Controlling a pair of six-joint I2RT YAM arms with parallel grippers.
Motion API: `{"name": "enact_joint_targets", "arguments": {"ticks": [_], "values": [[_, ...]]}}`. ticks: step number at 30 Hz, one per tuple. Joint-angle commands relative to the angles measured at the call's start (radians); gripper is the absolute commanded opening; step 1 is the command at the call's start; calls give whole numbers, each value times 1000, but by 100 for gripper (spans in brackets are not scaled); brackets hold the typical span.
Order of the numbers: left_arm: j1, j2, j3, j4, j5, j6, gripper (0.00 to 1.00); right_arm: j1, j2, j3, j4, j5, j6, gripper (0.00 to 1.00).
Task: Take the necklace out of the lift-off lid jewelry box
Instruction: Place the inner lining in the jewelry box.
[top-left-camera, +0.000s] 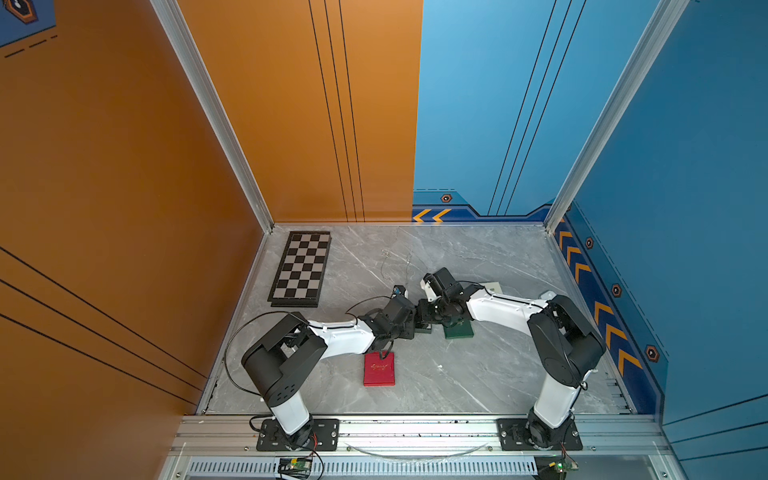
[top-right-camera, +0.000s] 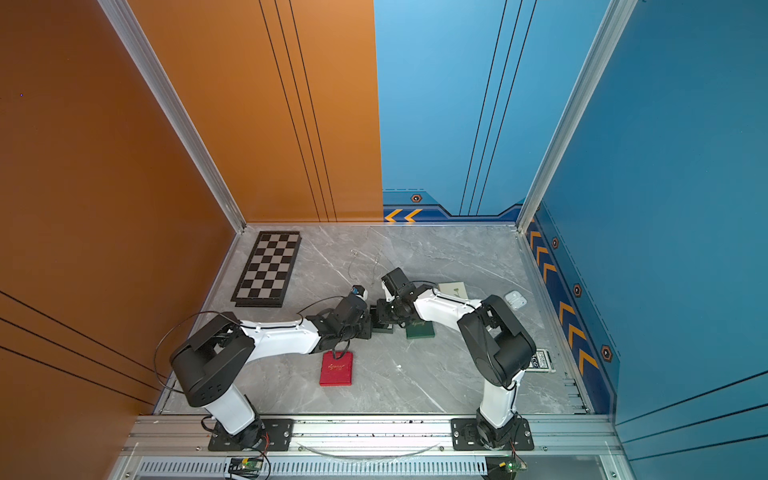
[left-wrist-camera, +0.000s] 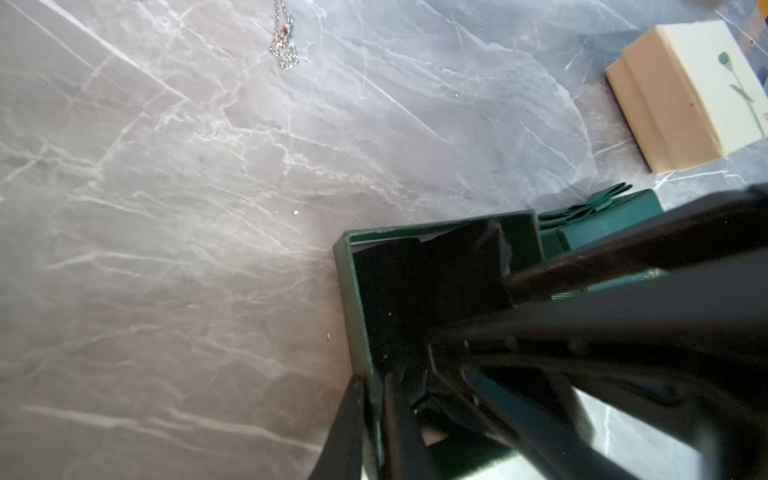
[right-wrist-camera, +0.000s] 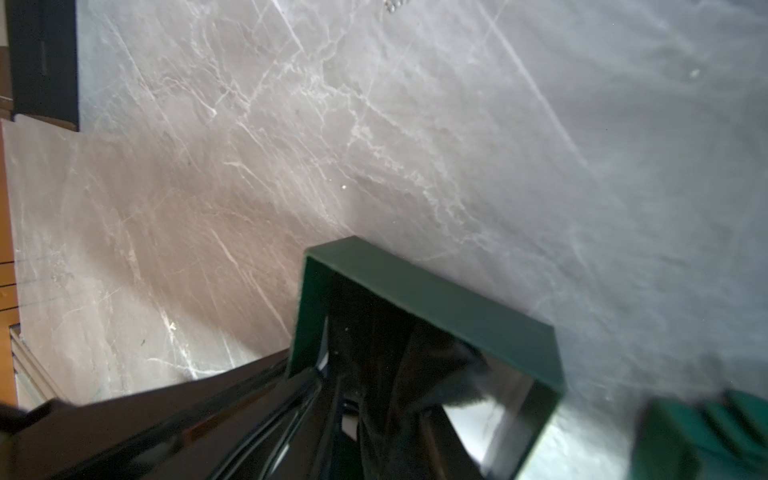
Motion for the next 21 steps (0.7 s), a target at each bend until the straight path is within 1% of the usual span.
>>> {"name": "enact_joint_targets", "arguments": {"ticks": [1, 3, 5, 11, 12, 16, 20, 21], "values": [[1, 17, 16, 3, 26, -11, 12, -10, -53, -17, -2, -2, 0, 37], [1, 14, 14, 2, 25, -11, 12, -16, -68, -21, -4, 4, 2, 43], [1, 13, 15, 3, 25, -13, 11, -22, -81, -27, -3, 13, 5, 45], [0, 4, 11, 3, 25, -14, 11, -30, -102, -39, -14, 39, 11, 62], [-1, 1, 11, 2, 25, -14, 11, -32, -105, -41, -16, 45, 11, 63], [-5, -7, 9, 4, 24, -14, 11, -35, -123, -54, -16, 64, 20, 62], [-8, -13, 9, 5, 21, -14, 11, -36, -141, -69, -24, 87, 34, 43], [-10, -13, 10, 6, 21, -15, 11, -36, -146, -73, -28, 92, 34, 41]]}}
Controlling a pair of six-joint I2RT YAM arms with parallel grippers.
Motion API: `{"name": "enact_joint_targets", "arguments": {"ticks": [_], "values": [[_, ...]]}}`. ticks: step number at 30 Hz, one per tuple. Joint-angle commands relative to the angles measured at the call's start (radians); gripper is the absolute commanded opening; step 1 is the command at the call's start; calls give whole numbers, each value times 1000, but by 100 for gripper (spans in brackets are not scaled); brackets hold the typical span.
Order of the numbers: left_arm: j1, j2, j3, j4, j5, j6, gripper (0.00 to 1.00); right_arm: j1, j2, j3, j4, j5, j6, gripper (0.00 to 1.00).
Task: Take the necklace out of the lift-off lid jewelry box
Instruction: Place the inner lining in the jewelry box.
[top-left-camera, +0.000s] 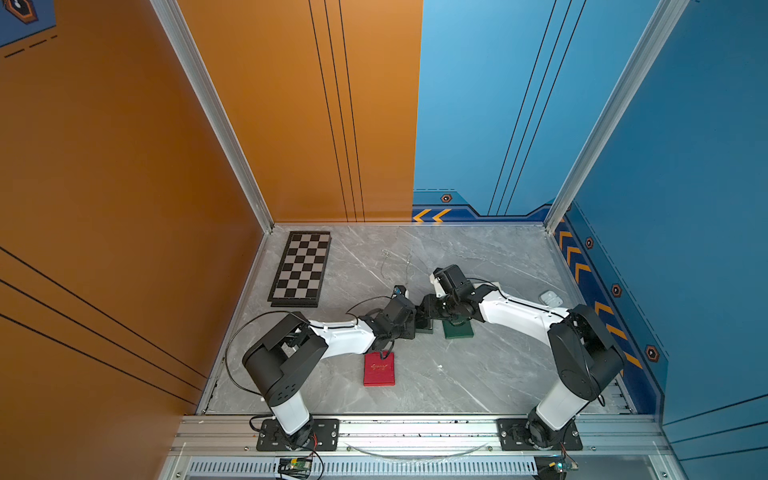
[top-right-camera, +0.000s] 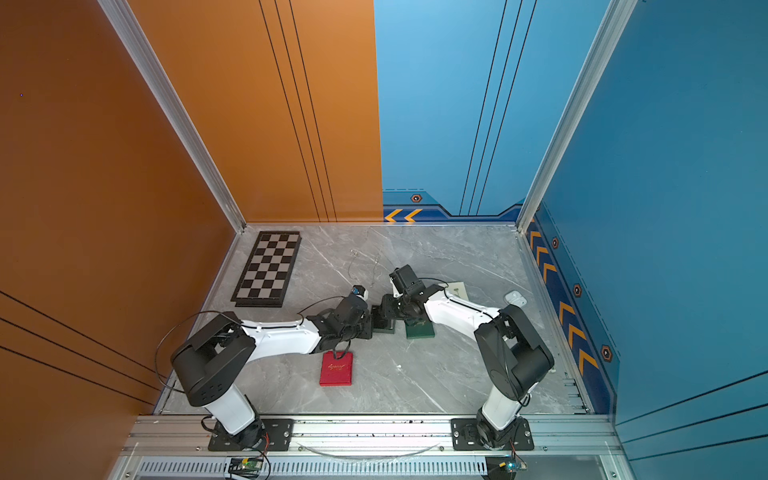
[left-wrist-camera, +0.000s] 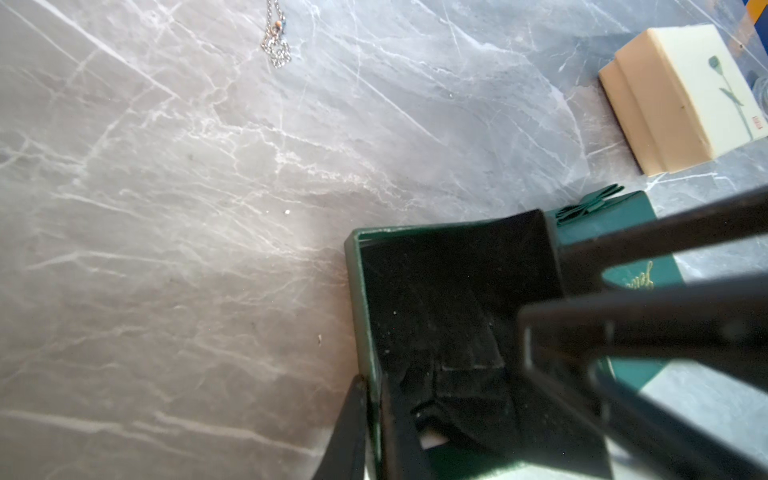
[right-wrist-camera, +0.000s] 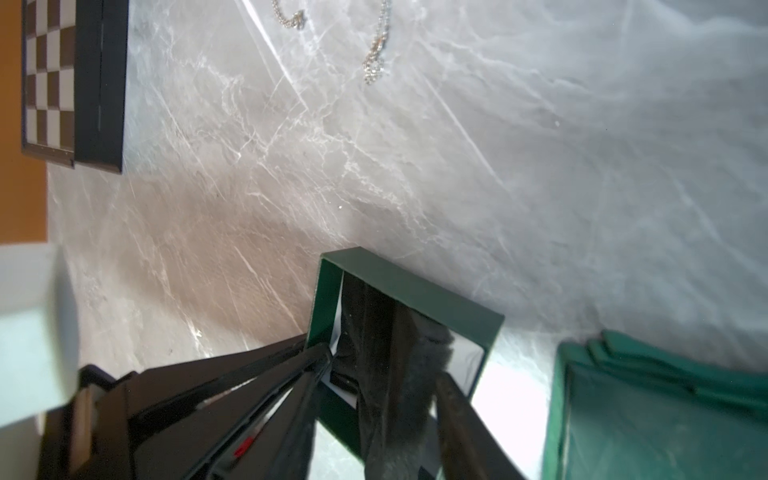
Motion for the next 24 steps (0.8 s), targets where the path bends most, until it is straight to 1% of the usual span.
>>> {"name": "enact_joint_targets", "arguments": {"ticks": [1, 3, 5, 6, 7, 8, 10, 14, 20, 24], "values": [[-9, -15, 9, 0, 14, -8, 11, -7, -38, -23, -28, 42, 10, 41], [-11, -17, 9, 2, 13, -8, 11, -3, -39, -25, -33, 46, 12, 40], [-12, -17, 13, 3, 13, -9, 11, -1, -40, -25, -41, 57, 12, 41], [-14, -18, 12, 3, 12, -10, 11, -1, -41, -25, -44, 61, 12, 47], [-14, -18, 12, 4, 10, -9, 11, -2, -46, -26, -43, 63, 12, 50], [-16, -18, 10, 3, 10, -10, 11, 0, -50, -26, -44, 67, 12, 50], [-15, -20, 9, 4, 8, -11, 11, 4, -58, -25, -46, 70, 10, 48], [-18, -21, 9, 4, 6, -13, 11, 26, -78, -25, -61, 75, 16, 38], [-21, -20, 10, 4, 5, -16, 11, 57, -65, -46, -65, 87, 44, 27], [-22, -25, 9, 3, 4, -15, 11, 67, -54, -68, -60, 103, 63, 22]]}}
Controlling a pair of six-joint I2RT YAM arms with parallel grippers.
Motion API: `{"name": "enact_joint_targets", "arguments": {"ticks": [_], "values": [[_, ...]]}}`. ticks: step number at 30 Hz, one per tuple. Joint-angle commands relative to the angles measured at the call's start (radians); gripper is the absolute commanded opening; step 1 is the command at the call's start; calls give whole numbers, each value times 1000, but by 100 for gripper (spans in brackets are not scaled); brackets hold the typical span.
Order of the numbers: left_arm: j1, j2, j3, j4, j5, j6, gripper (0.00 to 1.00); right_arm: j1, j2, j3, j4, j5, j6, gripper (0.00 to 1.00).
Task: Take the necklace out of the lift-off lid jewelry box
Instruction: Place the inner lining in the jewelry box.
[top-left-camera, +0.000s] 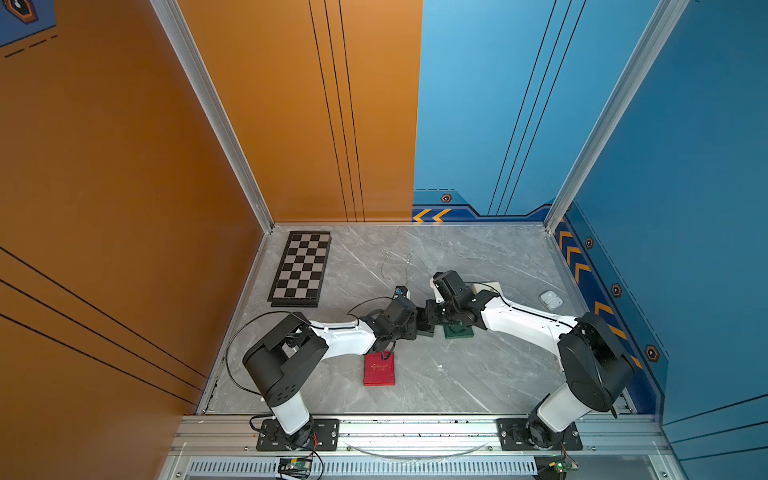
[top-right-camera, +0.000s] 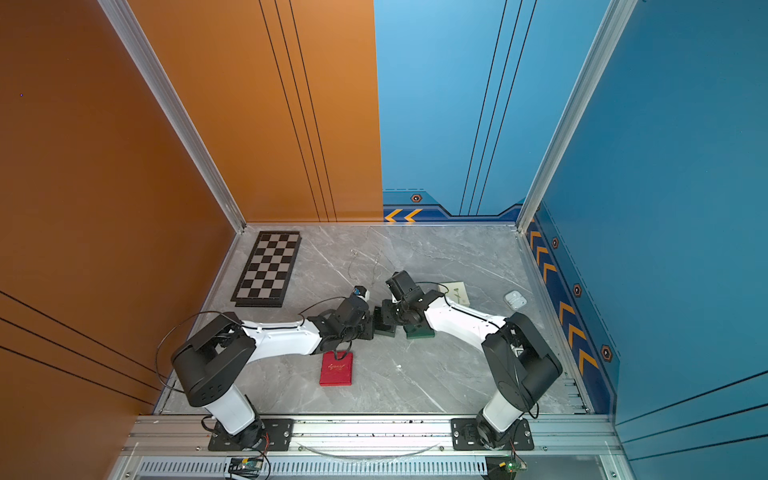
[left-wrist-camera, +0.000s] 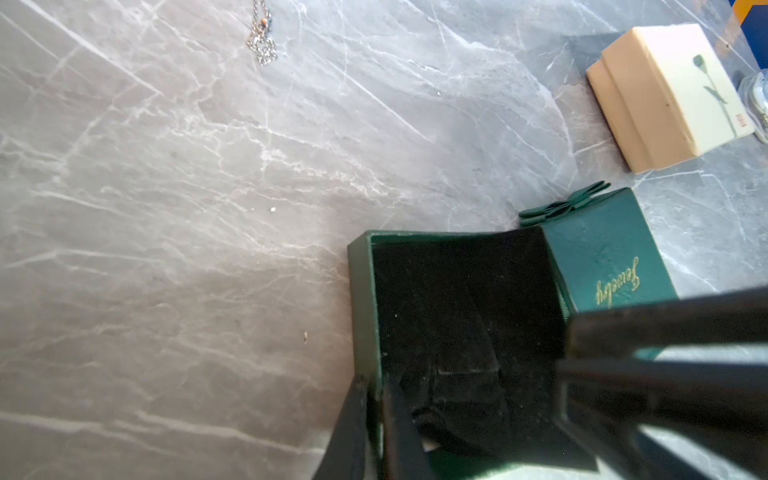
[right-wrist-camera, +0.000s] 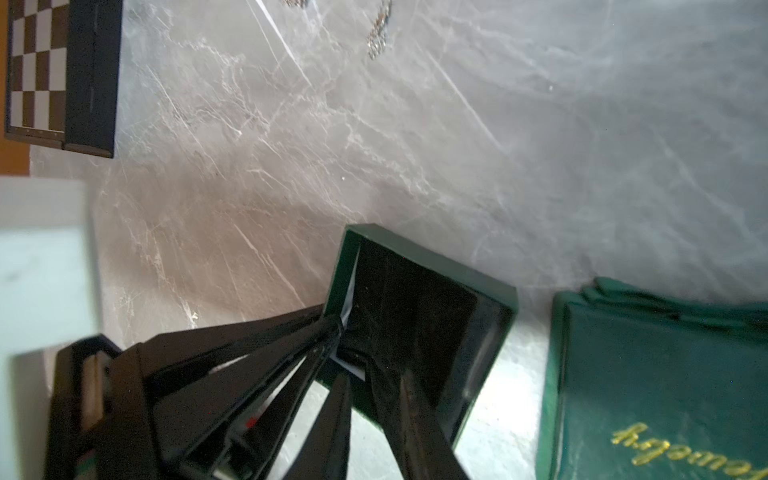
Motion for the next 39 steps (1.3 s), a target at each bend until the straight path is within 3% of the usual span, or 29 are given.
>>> {"name": "enact_joint_targets", "arguments": {"ticks": [1, 18, 31, 39], "values": [[-9, -27, 6, -5, 2, -8, 11, 7, 8, -29, -32, 44, 27, 22], [-29, -74, -44, -5, -6, -30, 11, 0, 197, 124, -131, 4, -106, 20], [-34, -171, -95, -1, -39, -40, 24, -21, 173, 151, -254, -52, -323, 24], [19, -362, -177, -56, -108, -15, 29, -25, 86, 140, -279, -46, -405, 31]]}}
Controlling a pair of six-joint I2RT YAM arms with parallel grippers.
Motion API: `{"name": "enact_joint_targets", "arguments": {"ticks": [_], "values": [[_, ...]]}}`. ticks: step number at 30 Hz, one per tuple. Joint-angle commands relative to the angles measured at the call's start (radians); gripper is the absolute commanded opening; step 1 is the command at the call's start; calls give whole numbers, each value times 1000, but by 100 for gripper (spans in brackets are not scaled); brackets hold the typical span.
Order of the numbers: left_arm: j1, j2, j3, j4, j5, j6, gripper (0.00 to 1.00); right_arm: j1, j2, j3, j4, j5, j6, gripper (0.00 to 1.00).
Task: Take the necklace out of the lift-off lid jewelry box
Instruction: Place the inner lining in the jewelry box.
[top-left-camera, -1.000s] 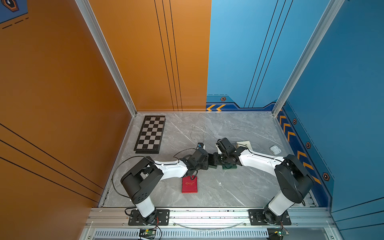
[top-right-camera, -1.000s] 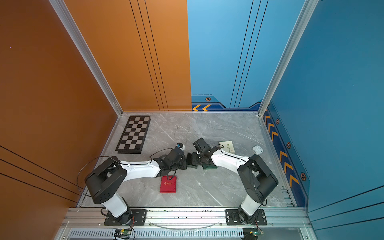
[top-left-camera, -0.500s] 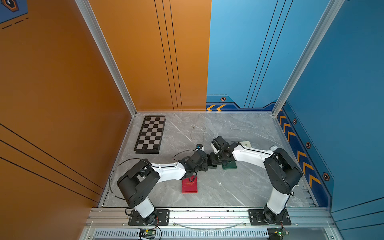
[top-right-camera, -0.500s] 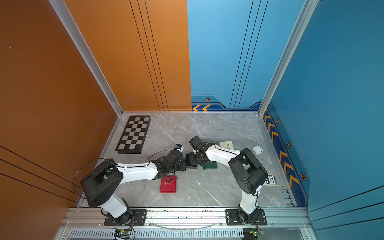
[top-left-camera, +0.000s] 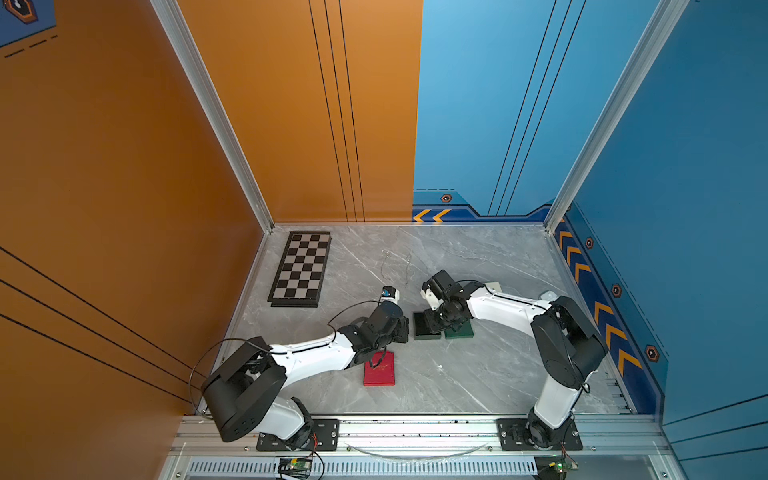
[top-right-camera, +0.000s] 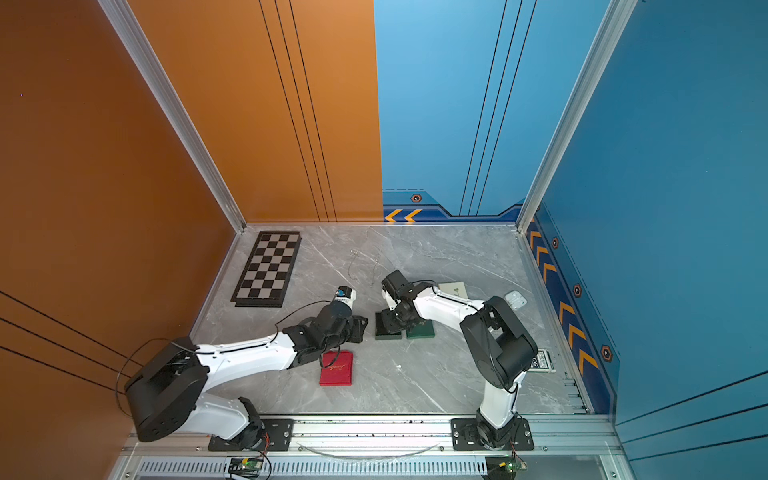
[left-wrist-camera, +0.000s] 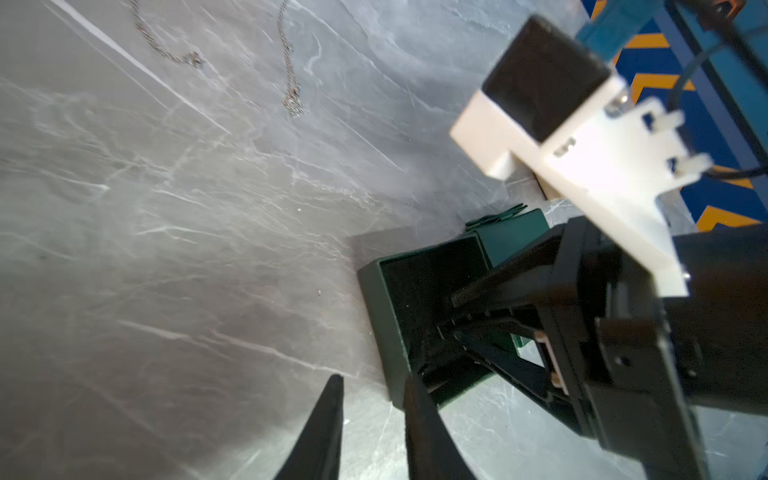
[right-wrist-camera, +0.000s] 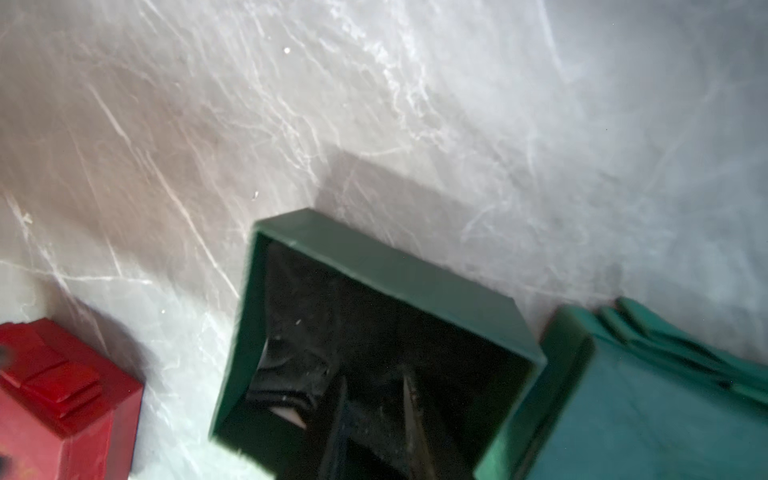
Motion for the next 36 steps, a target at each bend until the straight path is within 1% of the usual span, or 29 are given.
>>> {"name": "enact_joint_targets", "arguments": {"ticks": [1, 4, 6, 9, 12, 17, 21, 26, 36], "values": [[24, -81, -27, -63, -69, 34, 30, -3, -89, 6, -49, -8, -51, 32], [39, -140, -38, -96, -77, 58, 33, 1, -141, 9, -63, 20, -51, 36], [45, -166, -40, -115, -76, 67, 34, 1, -174, 12, -86, 59, -34, 40], [49, -183, -40, -150, -84, 70, 35, -4, -225, -10, -105, 136, 32, 51], [55, -180, -39, -172, -86, 71, 35, -10, -253, -41, -118, 211, 79, 57], [58, -164, -36, -163, -66, 75, 35, -28, -234, -59, -154, 301, 107, 70], [58, -147, -33, -148, -44, 75, 35, -42, -196, -65, -156, 329, 107, 76], [53, -64, 6, -145, 0, 71, 34, -57, -150, -59, -156, 341, 101, 84], [23, 155, 127, -148, 81, 65, 30, -91, -74, -44, -149, 327, 81, 86]]}}
